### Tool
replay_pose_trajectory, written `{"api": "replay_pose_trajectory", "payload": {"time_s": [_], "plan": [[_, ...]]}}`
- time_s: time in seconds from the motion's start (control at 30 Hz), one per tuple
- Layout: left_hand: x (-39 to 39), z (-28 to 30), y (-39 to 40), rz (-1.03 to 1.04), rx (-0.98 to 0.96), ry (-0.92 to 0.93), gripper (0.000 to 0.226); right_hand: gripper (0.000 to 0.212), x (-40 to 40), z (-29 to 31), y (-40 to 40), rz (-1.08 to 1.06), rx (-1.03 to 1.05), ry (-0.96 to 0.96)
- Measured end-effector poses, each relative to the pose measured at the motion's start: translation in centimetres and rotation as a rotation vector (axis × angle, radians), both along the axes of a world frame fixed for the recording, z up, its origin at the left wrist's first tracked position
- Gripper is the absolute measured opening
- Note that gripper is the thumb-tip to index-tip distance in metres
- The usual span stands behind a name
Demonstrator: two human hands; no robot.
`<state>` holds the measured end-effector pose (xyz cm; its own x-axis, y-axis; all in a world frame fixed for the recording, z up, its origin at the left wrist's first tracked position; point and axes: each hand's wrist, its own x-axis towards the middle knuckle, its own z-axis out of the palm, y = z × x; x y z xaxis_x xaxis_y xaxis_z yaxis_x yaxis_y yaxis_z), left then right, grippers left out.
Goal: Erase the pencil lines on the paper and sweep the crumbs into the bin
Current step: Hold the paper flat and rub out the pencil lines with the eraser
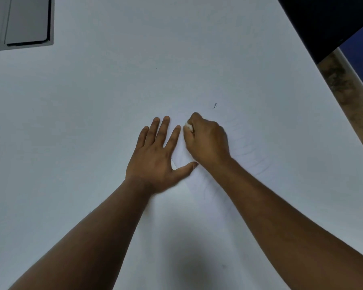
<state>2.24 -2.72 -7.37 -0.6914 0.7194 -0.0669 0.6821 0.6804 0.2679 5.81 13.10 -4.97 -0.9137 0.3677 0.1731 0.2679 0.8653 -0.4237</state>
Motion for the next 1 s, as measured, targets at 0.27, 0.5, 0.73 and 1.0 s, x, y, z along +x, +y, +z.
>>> {"api": "replay_pose_trajectory", "payload": {"time_s": [0.27, 0.5, 0.73, 1.0], "plan": [[0.0, 0.1, 0.0, 0.005, -0.006, -0.003, 0.099, 0.015, 1.4, 0.5, 9.7, -0.334, -0.001, -0.012], [-0.1, 0.2, 0.0, 0.004, -0.024, -0.008, 0.101, 0.015, 1.8, 0.3, 5.0, -0.151, -0.131, 0.090], [0.0, 0.3, 0.1, 0.009, -0.038, 0.004, 0.103, 0.017, 1.7, 0.0, 6.5, -0.127, 0.056, 0.044], [0.0, 0.6, 0.2, 0.017, -0.053, -0.007, 0.108, 0.013, 2.7, 1.1, 9.5, -0.181, -0.127, 0.086]]}}
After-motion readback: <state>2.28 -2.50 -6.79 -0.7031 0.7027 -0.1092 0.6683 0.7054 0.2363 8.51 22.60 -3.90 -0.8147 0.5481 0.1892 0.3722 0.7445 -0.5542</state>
